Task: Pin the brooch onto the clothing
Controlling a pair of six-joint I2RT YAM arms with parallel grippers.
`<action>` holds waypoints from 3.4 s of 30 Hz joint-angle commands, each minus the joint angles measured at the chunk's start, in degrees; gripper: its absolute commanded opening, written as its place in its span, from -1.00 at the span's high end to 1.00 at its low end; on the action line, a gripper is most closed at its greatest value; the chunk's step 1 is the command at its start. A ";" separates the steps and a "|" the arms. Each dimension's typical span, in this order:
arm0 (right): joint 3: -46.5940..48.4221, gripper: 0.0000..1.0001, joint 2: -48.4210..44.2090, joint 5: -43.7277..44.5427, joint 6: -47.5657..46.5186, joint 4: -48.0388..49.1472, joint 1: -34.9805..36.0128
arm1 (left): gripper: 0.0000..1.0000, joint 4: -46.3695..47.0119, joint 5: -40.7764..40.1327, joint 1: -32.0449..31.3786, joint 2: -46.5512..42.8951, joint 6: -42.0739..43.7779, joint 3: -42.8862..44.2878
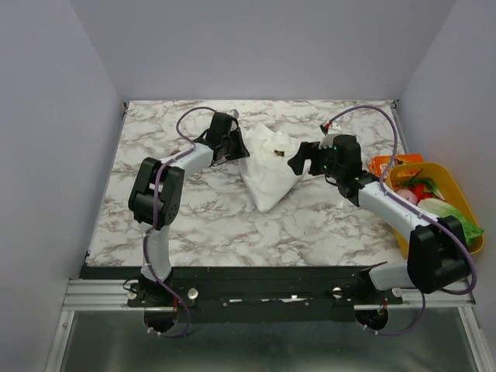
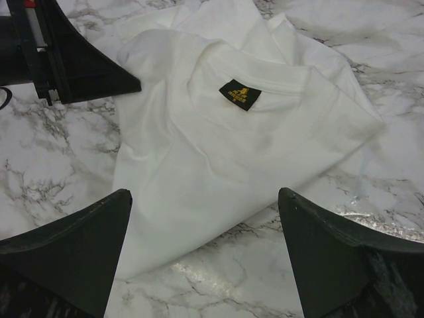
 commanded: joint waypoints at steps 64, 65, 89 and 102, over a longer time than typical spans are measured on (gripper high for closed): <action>-6.79 -1.00 -14.98 -4.19 1.35 -12.19 3.43 | -0.97 -18.76 -7.25 1.79 -14.50 7.85 15.99; -6.35 -0.99 -13.67 -4.02 1.43 -12.54 5.53 | -0.97 -17.97 -7.89 1.26 -16.61 7.50 8.56; 5.52 -0.51 8.14 -3.40 22.60 -31.79 41.93 | -0.93 -15.77 -10.97 6.97 -38.43 4.33 -28.70; 4.20 -0.47 15.35 -8.51 25.77 -27.58 43.96 | -0.93 -15.86 -11.50 7.14 -38.07 4.25 -29.22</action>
